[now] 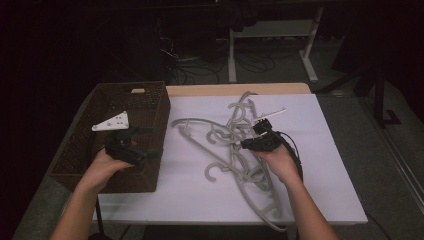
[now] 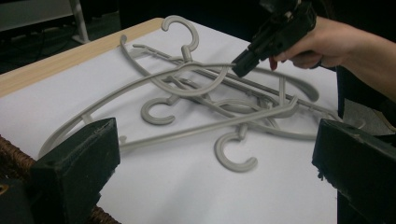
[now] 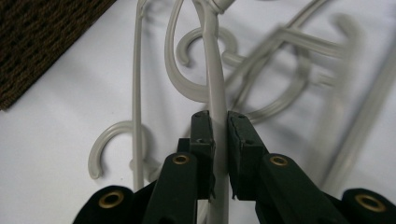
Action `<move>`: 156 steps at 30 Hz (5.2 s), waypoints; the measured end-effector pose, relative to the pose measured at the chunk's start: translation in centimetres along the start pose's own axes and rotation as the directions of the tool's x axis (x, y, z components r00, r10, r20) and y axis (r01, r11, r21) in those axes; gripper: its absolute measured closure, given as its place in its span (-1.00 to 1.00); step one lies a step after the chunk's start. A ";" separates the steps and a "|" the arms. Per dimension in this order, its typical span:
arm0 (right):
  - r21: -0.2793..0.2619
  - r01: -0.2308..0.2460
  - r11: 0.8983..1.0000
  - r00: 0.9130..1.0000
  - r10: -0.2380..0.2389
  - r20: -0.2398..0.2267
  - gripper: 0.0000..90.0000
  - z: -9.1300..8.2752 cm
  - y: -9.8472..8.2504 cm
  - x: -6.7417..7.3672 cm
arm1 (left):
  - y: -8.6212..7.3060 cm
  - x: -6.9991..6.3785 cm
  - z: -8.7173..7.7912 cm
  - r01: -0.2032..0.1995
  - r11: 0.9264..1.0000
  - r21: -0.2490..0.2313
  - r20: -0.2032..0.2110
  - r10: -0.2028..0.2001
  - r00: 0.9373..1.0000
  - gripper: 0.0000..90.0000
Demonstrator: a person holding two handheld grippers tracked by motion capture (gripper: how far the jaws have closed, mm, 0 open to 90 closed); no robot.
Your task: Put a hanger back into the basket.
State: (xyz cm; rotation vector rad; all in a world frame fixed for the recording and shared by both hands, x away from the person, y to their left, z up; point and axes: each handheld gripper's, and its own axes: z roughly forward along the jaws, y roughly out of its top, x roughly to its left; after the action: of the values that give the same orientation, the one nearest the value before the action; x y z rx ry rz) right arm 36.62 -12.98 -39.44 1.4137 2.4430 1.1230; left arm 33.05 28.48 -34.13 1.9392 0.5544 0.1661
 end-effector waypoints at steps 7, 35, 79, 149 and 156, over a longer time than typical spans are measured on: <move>0.006 0.043 0.999 0.999 -0.043 0.003 0.80 -1.3 -0.4 -2.6 | -0.1 -0.1 0.1 0.001 1.000 0.004 0.002 -0.001 1.000 -0.98; 0.018 0.153 0.988 0.988 -0.153 -0.030 0.34 -0.2 1.2 -1.0 | -0.1 0.0 0.2 0.003 1.000 0.005 0.001 -0.003 1.000 -0.98; 0.093 0.560 0.823 0.821 -0.536 -0.197 0.77 8.0 2.3 9.0 | -0.1 0.0 0.3 0.003 1.000 0.005 0.007 -0.003 1.000 -0.98; 0.142 0.040 0.989 0.970 -0.073 0.231 0.88 -3.2 -3.9 -8.6 | 1.6 -5.1 5.4 -0.009 0.994 0.107 -0.003 0.009 1.000 -0.98; 0.011 0.056 0.998 0.988 -0.057 0.144 0.27 -4.7 -4.5 -8.0 | 1.5 -5.6 9.3 -0.020 0.982 0.187 -0.052 0.030 0.998 -0.98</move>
State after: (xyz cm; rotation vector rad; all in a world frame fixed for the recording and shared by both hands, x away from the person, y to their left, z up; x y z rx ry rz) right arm 35.91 -23.11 -40.97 1.3672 2.3724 0.9652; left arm 31.94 17.77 -35.99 2.1297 0.5997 0.1895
